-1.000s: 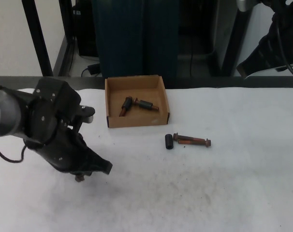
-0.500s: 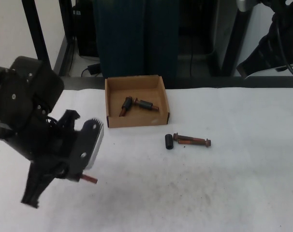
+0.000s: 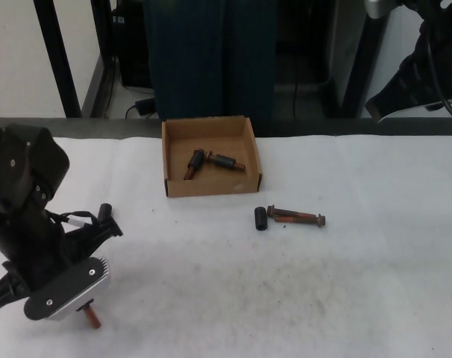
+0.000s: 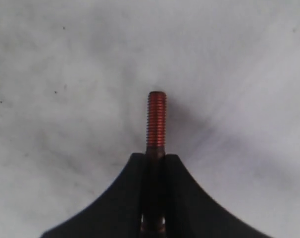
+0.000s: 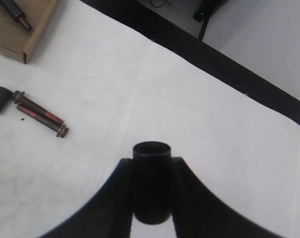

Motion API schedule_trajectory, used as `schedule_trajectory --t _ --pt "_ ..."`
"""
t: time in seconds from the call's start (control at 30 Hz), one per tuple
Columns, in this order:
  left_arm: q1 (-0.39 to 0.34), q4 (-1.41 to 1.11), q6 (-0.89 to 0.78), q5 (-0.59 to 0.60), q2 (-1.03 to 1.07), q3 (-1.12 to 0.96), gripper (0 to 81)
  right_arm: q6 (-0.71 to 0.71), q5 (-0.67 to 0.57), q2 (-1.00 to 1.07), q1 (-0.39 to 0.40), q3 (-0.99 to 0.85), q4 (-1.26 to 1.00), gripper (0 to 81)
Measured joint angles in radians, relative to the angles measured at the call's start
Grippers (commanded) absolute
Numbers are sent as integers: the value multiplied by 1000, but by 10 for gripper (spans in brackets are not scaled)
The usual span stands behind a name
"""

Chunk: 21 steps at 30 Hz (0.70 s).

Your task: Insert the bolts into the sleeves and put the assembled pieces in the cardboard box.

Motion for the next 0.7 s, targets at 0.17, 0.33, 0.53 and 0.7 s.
schedule_trajectory --t 0.17,0.33,0.53,0.7 --pt "2 -60 21 -16 5 0 178 0 0 0 0 0 0 0" --pt "4 -101 23 -22 5 0 489 0 0 0 0 0 0 0" --pt "4 -129 -11 -22 5 0 531 0 0 0 0 0 2 0" --pt "-1 -326 -457 -14 -63 0 531 0 0 0 0 0 2 0"
